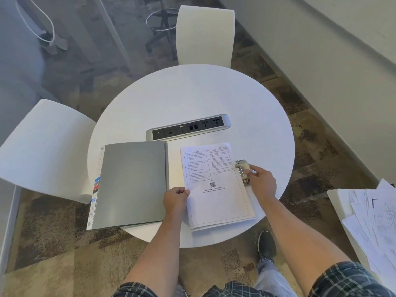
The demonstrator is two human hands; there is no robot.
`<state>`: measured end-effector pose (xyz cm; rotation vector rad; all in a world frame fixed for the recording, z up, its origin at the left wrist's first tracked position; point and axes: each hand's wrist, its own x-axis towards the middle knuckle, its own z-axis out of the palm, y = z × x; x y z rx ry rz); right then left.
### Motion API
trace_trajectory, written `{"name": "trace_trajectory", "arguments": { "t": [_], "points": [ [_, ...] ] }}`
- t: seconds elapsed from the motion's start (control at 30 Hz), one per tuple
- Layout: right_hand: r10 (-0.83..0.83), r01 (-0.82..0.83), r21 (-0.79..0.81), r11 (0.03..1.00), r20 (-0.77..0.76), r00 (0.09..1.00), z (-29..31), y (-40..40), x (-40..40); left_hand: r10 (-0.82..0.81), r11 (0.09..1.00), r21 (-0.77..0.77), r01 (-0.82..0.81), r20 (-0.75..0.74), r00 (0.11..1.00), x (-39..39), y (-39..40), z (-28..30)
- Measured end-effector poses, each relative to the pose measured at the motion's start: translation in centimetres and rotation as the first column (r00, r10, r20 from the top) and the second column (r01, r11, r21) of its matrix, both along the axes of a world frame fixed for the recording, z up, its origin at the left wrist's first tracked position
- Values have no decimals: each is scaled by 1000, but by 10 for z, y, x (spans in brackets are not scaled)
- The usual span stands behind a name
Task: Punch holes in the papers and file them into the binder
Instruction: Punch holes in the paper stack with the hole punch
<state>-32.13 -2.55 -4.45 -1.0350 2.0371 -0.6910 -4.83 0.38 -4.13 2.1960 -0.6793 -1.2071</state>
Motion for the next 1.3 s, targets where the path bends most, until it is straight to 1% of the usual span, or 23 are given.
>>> {"name": "trace_trajectory", "arguments": {
  "t": [0.07, 0.4, 0.57, 0.77, 0.97, 1.1, 1.17, 1.23, 1.3],
  "points": [
    [-7, 7, 8, 1000, 7, 1000, -2, 0, 0, 3, 1000, -2, -3, -1, 1000, 0, 0, 0],
    [-8, 8, -1, 1000, 90, 996, -4, 3, 5, 29, 999, -47, -24, 97, 995, -3, -3, 6],
    [-14, 15, -9, 1000, 134, 991, 1, 5, 5, -1, 999, -52, 9, 154, 988, 0, -3, 8],
    [-13, 15, -17, 1000, 149, 989, 1, 6, 4, -11, 998, -61, 20, 157, 988, -1, -3, 7],
    [21, -19, -10, 1000, 144, 989, -4, 4, 0, -27, 994, -97, 47, 199, 980, -1, -7, 7],
    [41, -36, -36, 999, 147, 988, -6, 3, 0, -15, 992, -118, 38, 190, 982, -4, -6, 7],
    [57, -52, -44, 998, 130, 990, -7, 2, 0, 27, 992, -123, -7, 162, 986, -5, -5, 6],
    [51, -44, -50, 998, 149, 988, -7, 1, -1, 77, 990, -124, -60, 134, 988, -6, -5, 5],
    [42, -33, -56, 998, 156, 987, -7, 1, -2, 90, 989, -124, -75, 118, 989, -7, -6, 5]
  ]
}}
